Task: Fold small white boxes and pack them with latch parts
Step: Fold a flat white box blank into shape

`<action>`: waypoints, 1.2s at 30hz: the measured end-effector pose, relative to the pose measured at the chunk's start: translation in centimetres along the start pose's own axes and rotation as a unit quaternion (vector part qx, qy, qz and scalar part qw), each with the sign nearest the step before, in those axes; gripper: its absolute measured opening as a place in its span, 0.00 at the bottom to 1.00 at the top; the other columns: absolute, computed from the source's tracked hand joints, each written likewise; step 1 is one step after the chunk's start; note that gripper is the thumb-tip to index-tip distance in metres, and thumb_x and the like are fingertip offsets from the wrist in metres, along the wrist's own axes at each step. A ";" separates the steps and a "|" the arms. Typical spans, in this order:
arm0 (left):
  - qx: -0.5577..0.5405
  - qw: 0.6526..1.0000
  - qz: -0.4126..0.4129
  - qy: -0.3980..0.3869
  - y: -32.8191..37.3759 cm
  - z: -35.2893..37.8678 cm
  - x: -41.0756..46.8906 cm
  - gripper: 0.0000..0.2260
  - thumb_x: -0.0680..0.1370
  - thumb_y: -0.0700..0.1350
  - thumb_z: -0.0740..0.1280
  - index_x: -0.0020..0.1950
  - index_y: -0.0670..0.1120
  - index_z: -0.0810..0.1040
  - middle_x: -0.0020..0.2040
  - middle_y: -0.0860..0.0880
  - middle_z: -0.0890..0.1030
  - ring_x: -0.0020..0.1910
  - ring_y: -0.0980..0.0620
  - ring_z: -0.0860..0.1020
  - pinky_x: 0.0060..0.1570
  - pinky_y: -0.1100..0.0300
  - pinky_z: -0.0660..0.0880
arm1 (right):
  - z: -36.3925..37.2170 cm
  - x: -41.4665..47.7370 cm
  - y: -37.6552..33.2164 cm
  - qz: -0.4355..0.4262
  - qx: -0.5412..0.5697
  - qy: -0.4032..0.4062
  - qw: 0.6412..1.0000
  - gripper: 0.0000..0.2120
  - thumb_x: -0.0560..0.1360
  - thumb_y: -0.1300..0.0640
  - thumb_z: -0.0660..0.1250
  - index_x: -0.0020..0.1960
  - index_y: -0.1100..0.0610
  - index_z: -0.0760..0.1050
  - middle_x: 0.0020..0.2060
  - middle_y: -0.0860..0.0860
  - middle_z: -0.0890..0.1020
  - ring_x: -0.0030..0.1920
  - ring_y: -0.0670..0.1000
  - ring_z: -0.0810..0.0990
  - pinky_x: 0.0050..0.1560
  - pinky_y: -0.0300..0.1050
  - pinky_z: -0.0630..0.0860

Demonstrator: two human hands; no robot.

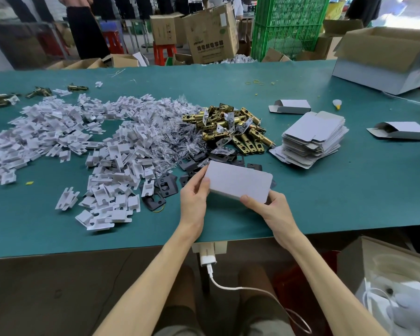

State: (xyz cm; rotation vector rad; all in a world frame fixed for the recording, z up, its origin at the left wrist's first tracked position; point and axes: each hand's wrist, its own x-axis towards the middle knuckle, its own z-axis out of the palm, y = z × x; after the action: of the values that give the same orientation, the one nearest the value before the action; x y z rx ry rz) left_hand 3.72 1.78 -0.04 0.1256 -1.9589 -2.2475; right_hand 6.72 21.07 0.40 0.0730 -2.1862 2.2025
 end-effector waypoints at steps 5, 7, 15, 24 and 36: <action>0.014 1.000 -0.016 -0.023 0.2 0.0 -0.4 0.15 0.86 0.40 0.62 0.73 0.45 0.78 0.65 0.52 0.84 0.66 0.56 0.80 0.70 0.52 0.75 | 0.8 -0.2 0.3 -0.024 -0.045 -0.024 0.998 0.23 0.68 0.55 0.82 0.60 0.46 0.79 0.56 0.39 0.85 0.58 0.40 0.82 0.54 0.32 0.76; 0.035 0.997 -0.021 -0.060 0.4 0.2 -0.6 0.16 0.86 0.41 0.63 0.73 0.46 0.78 0.67 0.52 0.83 0.68 0.55 0.79 0.72 0.49 0.74 | 0.8 -0.3 0.5 -0.037 -0.021 -0.008 0.999 0.23 0.70 0.58 0.80 0.62 0.47 0.78 0.56 0.40 0.85 0.58 0.40 0.82 0.54 0.31 0.76; 0.195 0.970 0.080 -0.124 1.2 0.7 -1.2 0.21 0.86 0.41 0.62 0.80 0.45 0.68 0.77 0.53 0.71 0.75 0.59 0.68 0.77 0.55 0.66 | 0.6 -0.1 0.2 -0.005 0.050 0.026 0.998 0.20 0.69 0.54 0.80 0.60 0.57 0.81 0.49 0.51 0.87 0.46 0.49 0.86 0.43 0.39 0.80; 0.469 0.805 0.289 -0.220 1.4 -1.2 -0.7 0.29 0.79 0.41 0.72 0.78 0.39 0.68 0.76 0.44 0.70 0.77 0.48 0.65 0.80 0.54 0.60 | 0.5 -0.2 -0.5 -0.014 0.031 -0.019 0.999 0.16 0.71 0.51 0.78 0.56 0.55 0.83 0.44 0.56 0.87 0.41 0.52 0.84 0.40 0.42 0.79; 0.218 0.967 0.058 -0.118 1.8 -4.4 1.7 0.13 0.80 0.38 0.72 0.60 0.50 0.75 0.59 0.52 0.83 0.57 0.58 0.83 0.64 0.58 0.79 | 0.0 0.5 -0.4 -0.005 0.057 0.001 0.998 0.33 0.70 0.50 0.77 0.71 0.56 0.71 0.50 0.54 0.86 0.48 0.56 0.87 0.42 0.40 0.80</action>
State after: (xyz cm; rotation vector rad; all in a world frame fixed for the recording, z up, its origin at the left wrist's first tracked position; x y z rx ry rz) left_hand 2.91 -3.06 1.21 -0.2105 -2.4874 -1.7952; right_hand 6.27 21.03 0.87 0.0833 -2.0532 2.3190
